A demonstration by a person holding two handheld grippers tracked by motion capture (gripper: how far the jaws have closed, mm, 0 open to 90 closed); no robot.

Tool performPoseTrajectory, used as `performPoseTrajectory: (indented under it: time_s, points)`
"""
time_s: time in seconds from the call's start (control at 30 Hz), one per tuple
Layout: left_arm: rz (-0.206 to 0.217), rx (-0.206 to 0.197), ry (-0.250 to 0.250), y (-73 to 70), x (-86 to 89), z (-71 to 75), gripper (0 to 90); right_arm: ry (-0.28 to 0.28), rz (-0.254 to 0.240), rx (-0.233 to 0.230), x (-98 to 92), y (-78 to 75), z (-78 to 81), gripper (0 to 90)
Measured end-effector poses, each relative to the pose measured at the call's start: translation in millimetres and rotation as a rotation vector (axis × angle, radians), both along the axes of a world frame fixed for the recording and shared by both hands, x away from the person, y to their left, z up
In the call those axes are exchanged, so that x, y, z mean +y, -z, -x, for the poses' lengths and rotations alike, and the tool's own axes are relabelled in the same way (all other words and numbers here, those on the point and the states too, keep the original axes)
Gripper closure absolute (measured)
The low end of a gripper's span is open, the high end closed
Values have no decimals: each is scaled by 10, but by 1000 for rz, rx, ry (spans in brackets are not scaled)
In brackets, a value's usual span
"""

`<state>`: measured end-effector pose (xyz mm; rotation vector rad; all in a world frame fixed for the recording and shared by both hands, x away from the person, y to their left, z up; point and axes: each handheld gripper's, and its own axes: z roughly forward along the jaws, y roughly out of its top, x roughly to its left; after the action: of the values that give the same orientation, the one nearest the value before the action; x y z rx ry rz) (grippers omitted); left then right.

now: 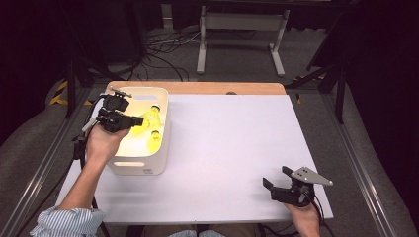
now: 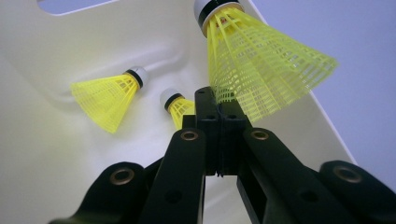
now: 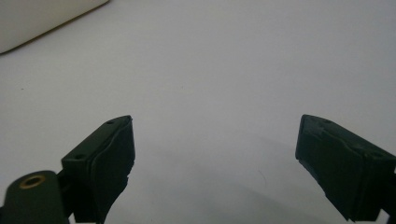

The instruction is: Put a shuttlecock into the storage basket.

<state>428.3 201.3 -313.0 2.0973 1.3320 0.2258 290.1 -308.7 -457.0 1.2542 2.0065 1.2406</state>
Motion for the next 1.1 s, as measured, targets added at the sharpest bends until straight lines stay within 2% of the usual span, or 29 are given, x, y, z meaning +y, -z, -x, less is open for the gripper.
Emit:
performPoseTrajectory:
  time_s: [0.47,0.7,1.1]
  points:
    - [-19,16,-42,151,4,-150,899,-9,-1,3,1,3,-5,124]
    - [-36,50,-66,232,0,-260,899,-11,0,6,6,7,-10,124]
    - [-61,100,-75,325,-20,-391,899,-13,-1,10,9,11,-13,123]
